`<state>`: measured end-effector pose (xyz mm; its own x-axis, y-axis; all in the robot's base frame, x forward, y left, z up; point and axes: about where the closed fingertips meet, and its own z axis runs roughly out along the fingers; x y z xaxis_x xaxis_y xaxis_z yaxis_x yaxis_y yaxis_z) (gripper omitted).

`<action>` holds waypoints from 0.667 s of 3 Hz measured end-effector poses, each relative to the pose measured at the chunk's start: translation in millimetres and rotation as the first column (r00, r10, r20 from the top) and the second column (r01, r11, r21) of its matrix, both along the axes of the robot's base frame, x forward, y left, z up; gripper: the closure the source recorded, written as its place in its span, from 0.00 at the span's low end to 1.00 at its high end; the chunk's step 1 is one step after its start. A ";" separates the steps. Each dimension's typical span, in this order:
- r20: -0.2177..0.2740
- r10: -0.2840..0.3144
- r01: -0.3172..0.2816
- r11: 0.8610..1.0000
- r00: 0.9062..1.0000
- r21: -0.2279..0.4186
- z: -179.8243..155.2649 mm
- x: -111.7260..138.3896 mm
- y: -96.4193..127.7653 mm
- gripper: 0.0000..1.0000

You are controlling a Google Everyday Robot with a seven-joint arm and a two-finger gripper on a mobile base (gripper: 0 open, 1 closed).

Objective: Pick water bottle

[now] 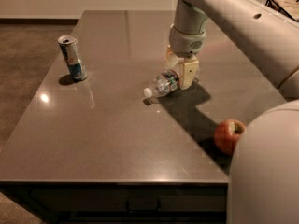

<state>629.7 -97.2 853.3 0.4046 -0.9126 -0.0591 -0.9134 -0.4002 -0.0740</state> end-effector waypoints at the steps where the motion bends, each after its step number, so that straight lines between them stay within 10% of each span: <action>1: -0.001 -0.002 0.002 1.000 1.000 0.010 5.0 2.7 2.7 0.62; 2: 0.022 -0.013 0.012 0.999 1.000 0.048 25.2 1.3 6.6 0.85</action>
Offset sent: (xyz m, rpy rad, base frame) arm -0.0229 -0.0003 0.0560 0.0591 0.0217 -0.0231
